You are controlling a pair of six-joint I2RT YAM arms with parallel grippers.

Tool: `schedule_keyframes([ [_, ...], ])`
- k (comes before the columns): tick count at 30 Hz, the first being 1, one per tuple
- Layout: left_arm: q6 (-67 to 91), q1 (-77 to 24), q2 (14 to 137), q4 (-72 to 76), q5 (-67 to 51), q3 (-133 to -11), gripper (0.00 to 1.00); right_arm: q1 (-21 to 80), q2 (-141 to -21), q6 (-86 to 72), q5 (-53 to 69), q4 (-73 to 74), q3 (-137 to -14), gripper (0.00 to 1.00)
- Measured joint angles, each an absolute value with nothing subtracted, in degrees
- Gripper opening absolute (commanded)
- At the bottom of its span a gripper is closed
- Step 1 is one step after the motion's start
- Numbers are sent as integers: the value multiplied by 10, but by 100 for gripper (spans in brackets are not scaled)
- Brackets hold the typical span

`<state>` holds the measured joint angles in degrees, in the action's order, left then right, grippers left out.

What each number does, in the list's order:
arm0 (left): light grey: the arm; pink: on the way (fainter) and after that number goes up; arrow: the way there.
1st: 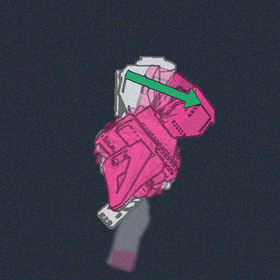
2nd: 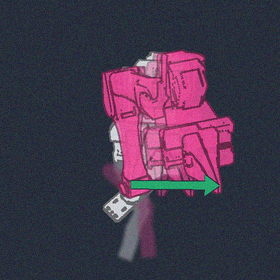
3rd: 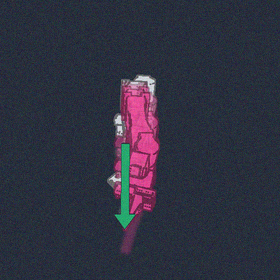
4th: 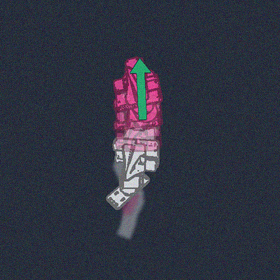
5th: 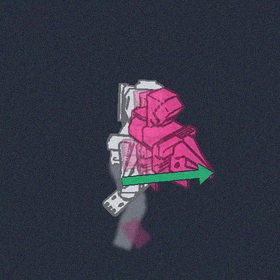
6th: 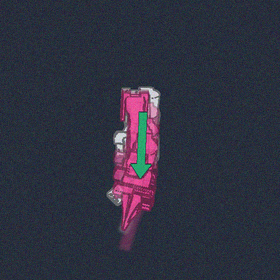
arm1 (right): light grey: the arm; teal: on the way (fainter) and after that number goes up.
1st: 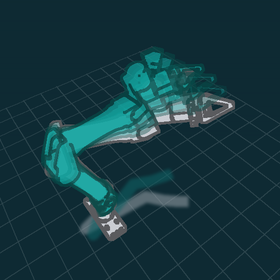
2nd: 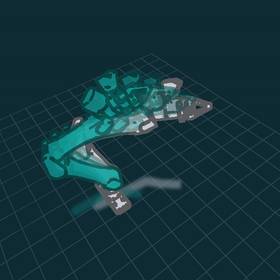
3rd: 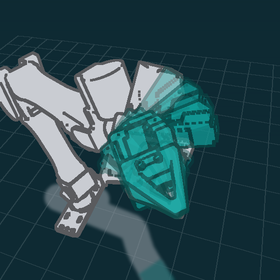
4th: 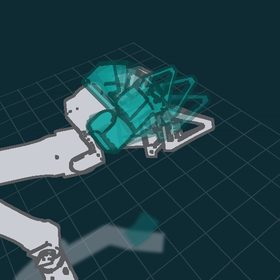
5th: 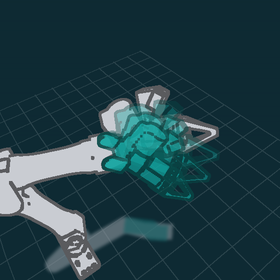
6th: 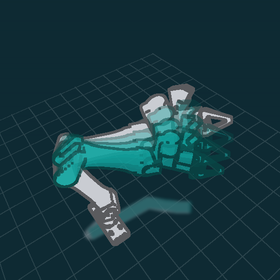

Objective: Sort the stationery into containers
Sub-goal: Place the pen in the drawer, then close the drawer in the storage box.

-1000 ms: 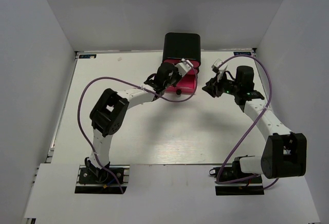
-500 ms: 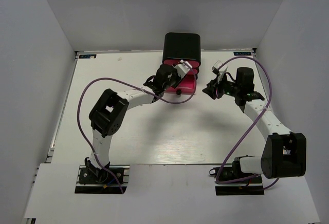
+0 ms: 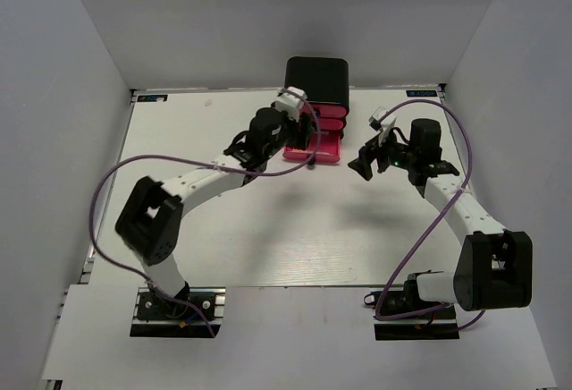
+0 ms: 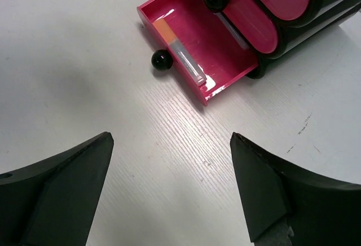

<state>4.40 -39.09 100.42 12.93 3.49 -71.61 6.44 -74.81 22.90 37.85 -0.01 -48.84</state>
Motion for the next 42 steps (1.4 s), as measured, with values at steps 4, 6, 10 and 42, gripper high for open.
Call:
schedule_keyframes([
  [4, 239, -387, 908, 149, 23, -617, 49, 64, -749, 225, 382, -2, -487, 25],
  [6, 325, -382, 888, 177, 13, -561, 37, 65, -750, 219, 389, -3, -481, 7],
  [10, 486, -368, 915, 252, -20, -444, 29, 64, -751, 207, 394, -6, -465, 15],
  [42, 776, -356, 1223, 413, -53, -572, 55, 64, -752, 197, 375, -35, -443, 36],
])
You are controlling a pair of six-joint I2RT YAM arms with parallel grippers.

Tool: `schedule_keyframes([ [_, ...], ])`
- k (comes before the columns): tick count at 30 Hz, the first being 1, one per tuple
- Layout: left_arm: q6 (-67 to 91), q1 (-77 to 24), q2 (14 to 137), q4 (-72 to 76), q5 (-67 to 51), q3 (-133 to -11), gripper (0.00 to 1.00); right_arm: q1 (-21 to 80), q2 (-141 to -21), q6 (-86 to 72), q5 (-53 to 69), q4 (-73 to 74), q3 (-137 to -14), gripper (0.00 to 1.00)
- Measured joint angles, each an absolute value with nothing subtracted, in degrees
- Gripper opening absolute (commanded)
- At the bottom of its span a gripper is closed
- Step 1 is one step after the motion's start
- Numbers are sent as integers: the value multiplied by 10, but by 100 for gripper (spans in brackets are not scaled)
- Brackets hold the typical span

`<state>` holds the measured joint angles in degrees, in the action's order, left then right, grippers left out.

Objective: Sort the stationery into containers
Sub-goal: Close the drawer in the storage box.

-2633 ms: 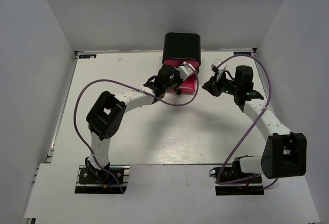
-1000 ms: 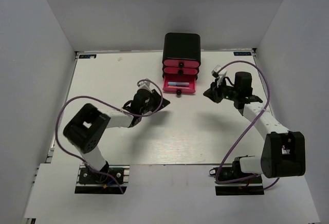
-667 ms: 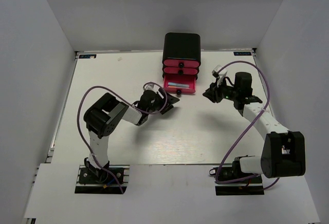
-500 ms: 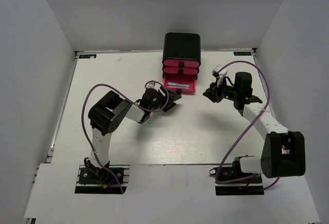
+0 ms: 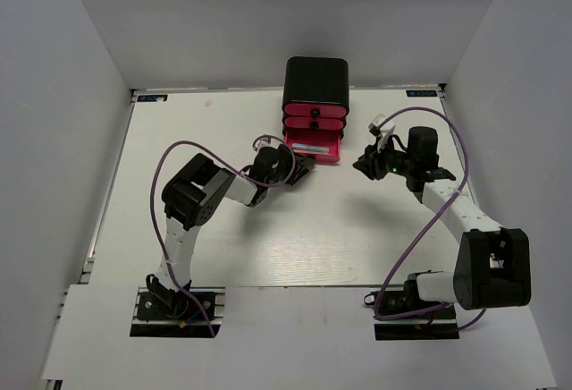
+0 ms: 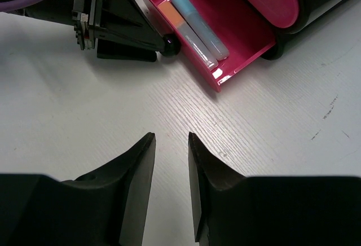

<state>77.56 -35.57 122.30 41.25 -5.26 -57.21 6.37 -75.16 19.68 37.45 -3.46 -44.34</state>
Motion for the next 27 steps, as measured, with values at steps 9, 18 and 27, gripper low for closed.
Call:
schedule_keyframes([
  [9, 775, -356, 1250, 396, -24, -616, 48, 60, -754, 197, 375, -34, -443, 38],
  [18, 776, -356, 1256, 390, -10, -630, 32, 60, -754, 197, 375, -34, -443, 38],
  [27, 787, -356, 1299, 413, -4, -679, 28, 60, -755, 197, 375, -34, -443, 38],
])
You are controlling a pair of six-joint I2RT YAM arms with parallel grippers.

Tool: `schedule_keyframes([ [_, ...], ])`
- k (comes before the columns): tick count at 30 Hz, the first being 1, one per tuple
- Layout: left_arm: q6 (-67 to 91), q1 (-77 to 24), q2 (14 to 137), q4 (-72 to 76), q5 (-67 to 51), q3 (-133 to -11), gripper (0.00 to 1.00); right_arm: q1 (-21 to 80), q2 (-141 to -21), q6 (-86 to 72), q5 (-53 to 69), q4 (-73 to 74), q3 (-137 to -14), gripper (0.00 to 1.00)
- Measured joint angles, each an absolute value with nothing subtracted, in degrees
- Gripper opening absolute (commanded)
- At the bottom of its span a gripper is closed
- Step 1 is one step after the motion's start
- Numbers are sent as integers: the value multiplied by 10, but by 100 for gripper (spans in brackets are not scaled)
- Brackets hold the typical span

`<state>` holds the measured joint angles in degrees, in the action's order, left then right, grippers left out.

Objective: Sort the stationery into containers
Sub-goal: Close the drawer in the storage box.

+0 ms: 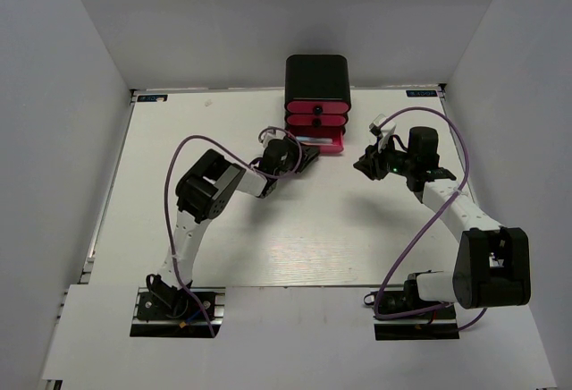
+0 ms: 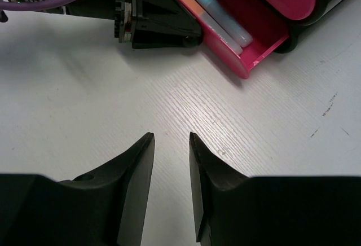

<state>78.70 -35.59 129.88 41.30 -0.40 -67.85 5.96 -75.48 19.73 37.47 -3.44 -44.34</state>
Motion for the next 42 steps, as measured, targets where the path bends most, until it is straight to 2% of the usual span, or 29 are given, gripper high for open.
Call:
schedule_keyframes([
  [19, 817, -351, 1363, 425, 48, -772, 28, 56, -763, 199, 375, -33, -443, 38],
  [31, 840, -348, 1399, 411, 79, -834, 34, 55, -764, 200, 374, -32, -443, 38],
  [34, 845, -348, 1407, 412, 82, -847, 42, 53, -764, 201, 374, -32, -443, 38],
  [36, 847, -348, 1412, 416, 82, -851, 53, 53, -764, 201, 374, -32, -443, 38],
  [39, 849, -347, 1413, 423, 82, -851, 59, 53, -764, 201, 374, -32, -443, 38],
  [40, 851, -346, 1413, 428, 82, -850, 66, 53, -764, 201, 374, -32, -443, 38],
  [42, 853, -346, 1413, 440, 82, -846, 70, 53, -764, 201, 374, -32, -443, 38],
])
